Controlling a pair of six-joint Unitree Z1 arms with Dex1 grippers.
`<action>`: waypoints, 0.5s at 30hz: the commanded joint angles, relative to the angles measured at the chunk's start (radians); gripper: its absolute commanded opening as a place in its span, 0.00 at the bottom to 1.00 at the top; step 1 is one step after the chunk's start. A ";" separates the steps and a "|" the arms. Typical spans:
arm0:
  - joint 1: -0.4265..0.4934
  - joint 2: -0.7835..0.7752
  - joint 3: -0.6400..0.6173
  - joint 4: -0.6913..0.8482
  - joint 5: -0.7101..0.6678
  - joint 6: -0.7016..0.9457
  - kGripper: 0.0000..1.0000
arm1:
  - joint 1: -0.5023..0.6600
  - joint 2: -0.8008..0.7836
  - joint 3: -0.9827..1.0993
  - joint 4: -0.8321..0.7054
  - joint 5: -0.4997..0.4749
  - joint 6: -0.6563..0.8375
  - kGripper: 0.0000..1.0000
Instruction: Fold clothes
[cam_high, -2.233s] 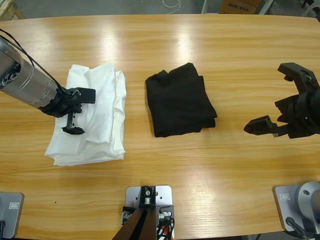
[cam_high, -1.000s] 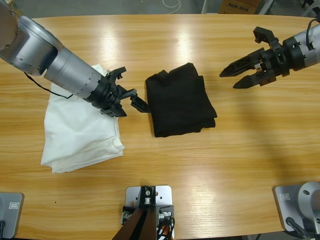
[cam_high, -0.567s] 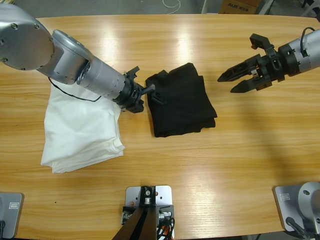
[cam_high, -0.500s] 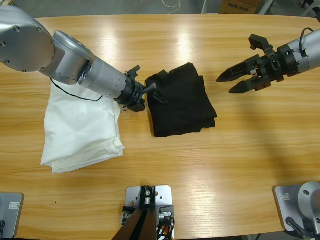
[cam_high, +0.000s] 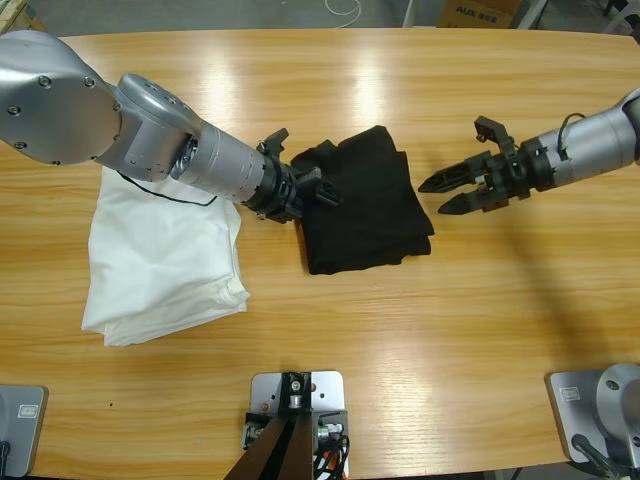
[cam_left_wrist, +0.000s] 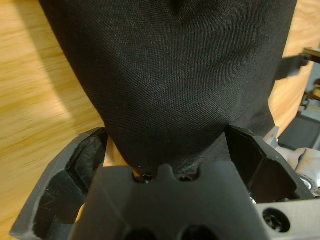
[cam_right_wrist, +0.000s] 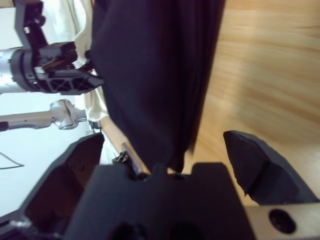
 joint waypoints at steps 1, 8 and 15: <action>-0.011 0.045 0.029 -0.012 0.012 -0.011 0.92 | -0.010 0.122 0.114 -0.233 0.032 0.069 0.91; -0.009 0.040 0.020 -0.013 0.011 -0.026 0.92 | 0.048 0.189 0.117 -0.285 0.056 0.081 0.91; -0.009 0.038 0.019 -0.014 0.008 -0.031 0.92 | 0.092 0.236 0.125 -0.347 0.080 0.111 0.91</action>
